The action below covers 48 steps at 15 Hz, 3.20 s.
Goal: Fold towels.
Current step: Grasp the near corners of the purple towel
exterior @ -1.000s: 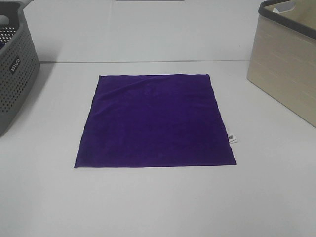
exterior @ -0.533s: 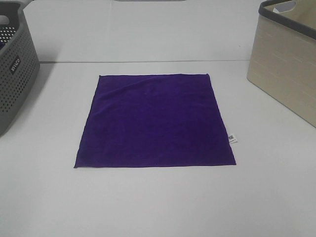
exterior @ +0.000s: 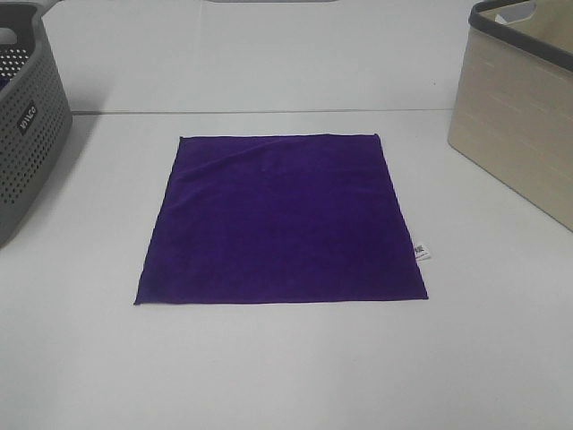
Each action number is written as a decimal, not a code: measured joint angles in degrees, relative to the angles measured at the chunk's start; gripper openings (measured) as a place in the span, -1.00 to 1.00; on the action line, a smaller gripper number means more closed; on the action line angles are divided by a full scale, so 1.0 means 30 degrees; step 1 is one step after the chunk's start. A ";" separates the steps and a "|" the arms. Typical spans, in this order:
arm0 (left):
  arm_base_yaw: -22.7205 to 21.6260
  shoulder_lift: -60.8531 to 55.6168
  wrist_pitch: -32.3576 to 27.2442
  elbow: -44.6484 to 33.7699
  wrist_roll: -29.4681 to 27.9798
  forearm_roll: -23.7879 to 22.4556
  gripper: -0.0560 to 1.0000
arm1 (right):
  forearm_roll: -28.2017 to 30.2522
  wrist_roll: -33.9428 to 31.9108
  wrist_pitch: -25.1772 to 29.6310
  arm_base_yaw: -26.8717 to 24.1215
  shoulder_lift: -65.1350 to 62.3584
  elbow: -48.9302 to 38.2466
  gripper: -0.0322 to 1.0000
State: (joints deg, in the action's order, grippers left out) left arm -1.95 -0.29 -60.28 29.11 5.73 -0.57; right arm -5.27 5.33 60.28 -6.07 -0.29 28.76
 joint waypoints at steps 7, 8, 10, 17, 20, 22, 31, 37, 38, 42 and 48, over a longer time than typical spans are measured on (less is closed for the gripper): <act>0.0000 0.0000 0.0000 0.0000 0.0000 0.0019 0.98 | -0.0248 0.0630 -0.0019 0.0000 0.0000 0.0000 0.97; 0.0000 0.0000 0.0000 0.0000 0.0000 0.0019 0.98 | -0.0516 0.0955 -0.0019 0.0000 0.0000 0.0000 0.97; 0.0000 0.0000 0.0000 0.0000 -0.0019 0.0668 0.98 | -0.0993 0.1490 -0.0019 0.0000 0.0000 0.0000 0.97; 0.0000 0.0000 0.0000 0.0000 -0.0057 0.1471 0.98 | -0.1070 0.1547 -0.0019 0.0000 0.0000 0.0000 0.97; 0.0000 0.0000 0.0000 0.0000 -0.0057 0.1471 0.98 | -0.1127 0.1509 -0.0019 0.0000 0.0000 0.0000 0.97; 0.0000 0.0000 0.0000 0.0000 -0.0057 0.1471 0.98 | -0.1127 0.1509 -0.0019 0.0000 0.0000 0.0000 0.97; 0.0000 0.0000 0.0000 0.0000 -0.0057 0.1471 0.98 | -0.1127 0.1509 -0.0019 0.0000 0.0000 0.0000 0.97; 0.0000 0.0000 0.0000 0.0000 -0.0057 0.1490 0.98 | -0.1165 0.1509 -0.0019 0.0000 0.0000 0.0000 0.97; 0.0000 0.0000 0.0000 0.0000 -0.0057 0.1490 0.98 | -0.1432 0.1490 0.0095 0.0000 0.0057 0.0019 0.97; 0.0000 0.5080 -0.1299 0.2101 -0.0057 0.1471 0.98 | -0.1910 0.1471 0.1853 0.0000 0.6971 0.2311 0.97; 0.0000 2.0894 -0.0286 0.6513 0.0707 0.3018 0.97 | -0.5500 0.4335 -0.0516 0.0000 2.3205 0.7907 0.97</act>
State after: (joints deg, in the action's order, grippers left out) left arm -1.95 62.40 -61.13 48.64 7.85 8.48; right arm -21.77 18.33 58.73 -6.07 69.33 52.48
